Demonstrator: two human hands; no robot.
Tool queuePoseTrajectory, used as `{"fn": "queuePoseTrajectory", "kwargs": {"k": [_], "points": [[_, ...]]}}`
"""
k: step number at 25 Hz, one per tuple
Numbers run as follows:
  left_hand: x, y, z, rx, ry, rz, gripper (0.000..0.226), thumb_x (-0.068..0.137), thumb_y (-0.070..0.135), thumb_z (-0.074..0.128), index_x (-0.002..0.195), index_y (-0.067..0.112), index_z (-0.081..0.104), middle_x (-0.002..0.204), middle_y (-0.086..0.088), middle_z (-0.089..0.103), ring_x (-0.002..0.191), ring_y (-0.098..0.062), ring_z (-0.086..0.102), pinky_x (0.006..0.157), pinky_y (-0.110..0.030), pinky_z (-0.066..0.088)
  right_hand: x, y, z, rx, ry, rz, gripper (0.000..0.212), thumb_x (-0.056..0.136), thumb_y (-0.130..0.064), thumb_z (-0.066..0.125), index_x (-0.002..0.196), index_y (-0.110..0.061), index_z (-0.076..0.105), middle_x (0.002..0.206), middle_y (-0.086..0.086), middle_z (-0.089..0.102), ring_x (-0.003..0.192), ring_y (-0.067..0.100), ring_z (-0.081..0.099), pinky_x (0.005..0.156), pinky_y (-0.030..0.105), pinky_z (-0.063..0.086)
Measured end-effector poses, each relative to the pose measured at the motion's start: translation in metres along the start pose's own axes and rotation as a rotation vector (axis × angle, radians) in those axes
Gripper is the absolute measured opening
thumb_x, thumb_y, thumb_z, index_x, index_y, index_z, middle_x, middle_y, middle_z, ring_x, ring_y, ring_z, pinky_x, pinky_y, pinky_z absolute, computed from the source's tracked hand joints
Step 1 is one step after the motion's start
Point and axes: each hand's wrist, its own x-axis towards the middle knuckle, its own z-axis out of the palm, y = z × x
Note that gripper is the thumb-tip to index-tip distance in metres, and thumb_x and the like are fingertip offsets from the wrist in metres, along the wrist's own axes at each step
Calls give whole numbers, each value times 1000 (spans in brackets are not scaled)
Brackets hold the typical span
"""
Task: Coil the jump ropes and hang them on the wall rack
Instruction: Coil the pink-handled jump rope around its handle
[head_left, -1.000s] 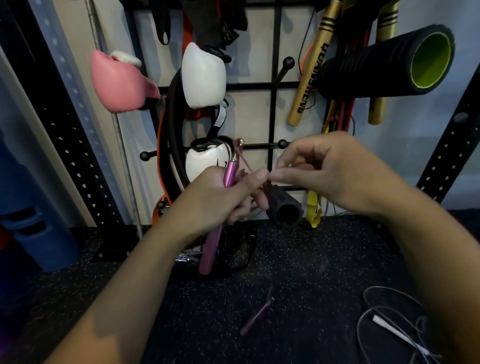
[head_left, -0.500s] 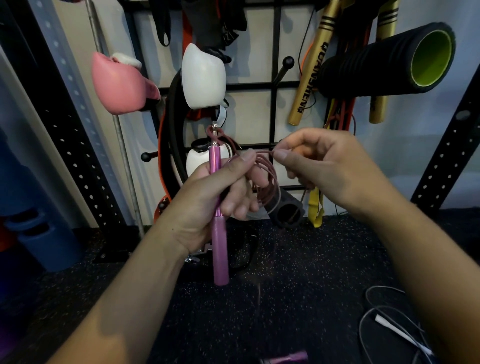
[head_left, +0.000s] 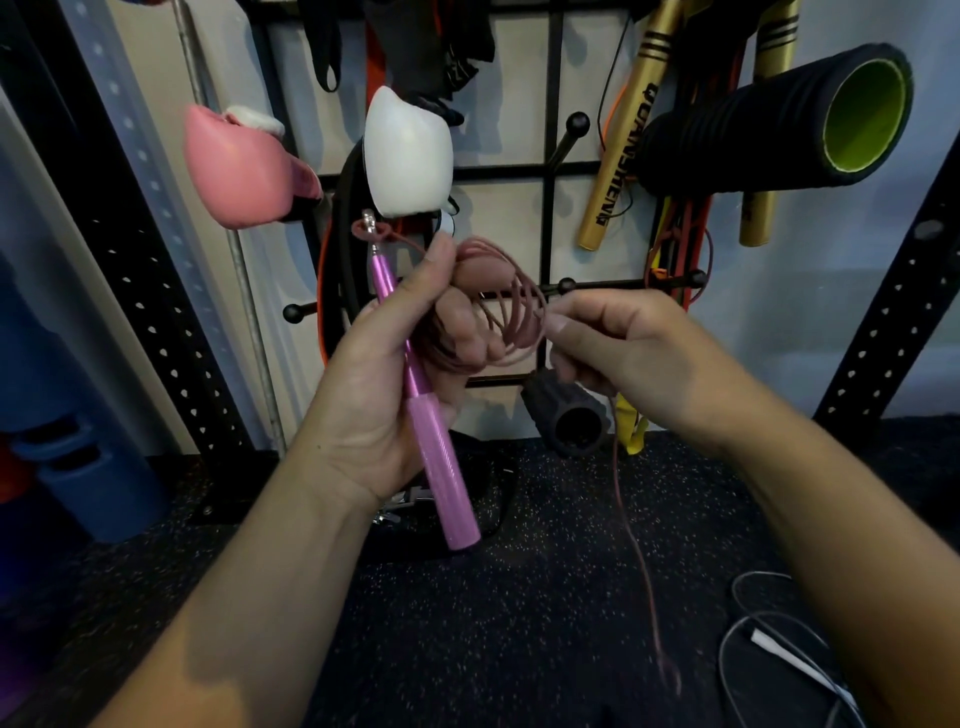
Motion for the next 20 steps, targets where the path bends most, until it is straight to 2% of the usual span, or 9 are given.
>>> {"fn": "queuePoseTrajectory", "kwargs": {"k": [4, 6, 8, 10, 12, 14, 15, 17, 20], "points": [[4, 4, -4, -23, 10, 78, 34, 93, 26, 52, 107, 0, 68, 75, 3, 79, 63, -4, 72, 69, -18, 56, -6, -4, 4, -28, -112, 72, 36, 102, -44, 53, 86, -22, 77, 49, 1, 46, 40, 13, 43, 46, 30, 42], [5, 4, -8, 229, 39, 131, 29, 102, 22, 48, 110, 4, 70, 93, -1, 81, 81, -10, 76, 79, -22, 56, -6, -5, 5, -39, -159, 89, 32, 104, -38, 52, 95, -23, 79, 55, -4, 42, 45, 6, 43, 46, 23, 44], [3, 2, -11, 618, 98, 183, 29, 106, 23, 47, 111, 8, 72, 101, 3, 81, 93, -9, 75, 86, -16, 52, -6, -5, 7, -36, -228, 67, 27, 107, -23, 49, 115, -19, 75, 58, -13, 46, 51, 0, 44, 52, 13, 40], [1, -1, -14, 919, 129, 214, 30, 106, 28, 49, 112, 12, 74, 99, 11, 80, 96, 5, 71, 85, -5, 45, -7, -4, 9, -99, -288, 6, 27, 108, -16, 48, 122, -13, 70, 65, -9, 52, 60, 11, 47, 62, 21, 41], [2, -6, -20, 1251, 118, 257, 36, 106, 39, 47, 110, 15, 74, 94, 13, 78, 93, 4, 68, 82, -14, 48, -8, -5, 11, -220, -298, -55, 26, 107, -18, 50, 110, -6, 72, 61, -16, 58, 57, 18, 49, 61, 30, 43], [1, -13, -26, 1610, 33, 243, 44, 103, 48, 40, 97, 16, 70, 80, 8, 71, 75, -8, 64, 68, -30, 48, -8, -6, 11, -269, -247, -57, 25, 103, -24, 58, 93, -9, 75, 56, -24, 63, 49, 0, 52, 56, 19, 44], [0, -15, -29, 1674, -15, 219, 44, 102, 48, 40, 87, 16, 67, 70, 8, 66, 66, -8, 60, 62, -31, 44, -8, -8, 8, -258, -216, -41, 21, 99, -26, 64, 88, -14, 76, 55, -24, 63, 49, -3, 54, 55, 12, 42], [1, -16, -35, 1588, -65, 109, 50, 103, 45, 43, 72, 15, 67, 55, 5, 64, 56, -7, 62, 62, -30, 45, -9, -11, 2, -207, -202, -10, 12, 94, -26, 71, 86, -19, 76, 59, -19, 68, 51, -7, 55, 56, 9, 42], [2, -14, -41, 1072, -104, -171, 66, 101, 47, 46, 76, -11, 68, 38, 2, 53, 48, -17, 64, 71, -27, 53, -7, -8, -7, -180, -132, -4, 15, 86, -36, 75, 89, -21, 74, 67, -1, 72, 52, 1, 55, 56, 19, 44]]}}
